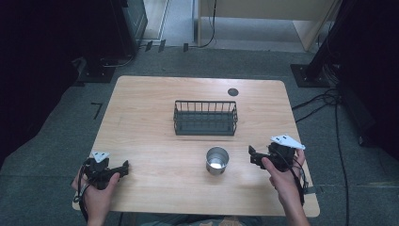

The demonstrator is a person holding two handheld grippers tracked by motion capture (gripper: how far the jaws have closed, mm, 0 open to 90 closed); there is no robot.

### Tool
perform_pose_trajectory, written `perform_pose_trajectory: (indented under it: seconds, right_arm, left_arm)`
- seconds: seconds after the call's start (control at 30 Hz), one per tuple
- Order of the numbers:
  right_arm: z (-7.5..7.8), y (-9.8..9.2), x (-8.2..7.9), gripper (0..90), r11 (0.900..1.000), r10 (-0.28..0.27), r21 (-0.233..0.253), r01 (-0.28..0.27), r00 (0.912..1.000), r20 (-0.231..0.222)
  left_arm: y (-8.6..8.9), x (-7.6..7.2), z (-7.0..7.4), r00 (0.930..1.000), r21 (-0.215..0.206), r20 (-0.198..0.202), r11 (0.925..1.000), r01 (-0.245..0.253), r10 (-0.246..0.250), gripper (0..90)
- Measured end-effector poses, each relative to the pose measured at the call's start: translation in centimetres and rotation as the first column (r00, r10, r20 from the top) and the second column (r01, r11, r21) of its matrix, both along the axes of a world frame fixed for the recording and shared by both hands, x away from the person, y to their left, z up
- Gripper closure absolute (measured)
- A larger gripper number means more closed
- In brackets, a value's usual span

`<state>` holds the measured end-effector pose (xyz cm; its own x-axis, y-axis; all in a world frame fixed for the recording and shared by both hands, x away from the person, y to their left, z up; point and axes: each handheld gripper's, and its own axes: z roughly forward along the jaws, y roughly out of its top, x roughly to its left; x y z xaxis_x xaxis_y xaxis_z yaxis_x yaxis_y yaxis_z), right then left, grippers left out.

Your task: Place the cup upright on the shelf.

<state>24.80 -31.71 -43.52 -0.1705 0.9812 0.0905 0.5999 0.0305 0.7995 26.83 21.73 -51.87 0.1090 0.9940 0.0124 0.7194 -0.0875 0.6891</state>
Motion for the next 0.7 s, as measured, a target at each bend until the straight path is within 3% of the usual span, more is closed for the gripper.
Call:
perform_pose_trajectory:
  seconds: [0.3, 0.7]
  right_arm:
    - [1.0, 3.8, 0.3, 1.4, 0.997, 0.08, 0.02, -0.081, 0.9964, 0.028]
    - [1.3, 6.6, 0.3, 0.0, 0.988, 0.15, 0.034, -0.151, 0.9883, 0.025]
  left_arm:
    - [0.0, 0.0, 0.0, 1.0, 0.0, 0.0, 1.0, 0.0, 0.0, 0.0]
    - [0.0, 0.0, 0.0, 1.0, 0.001, 0.001, 1.0, 0.003, -0.003, 0.0]
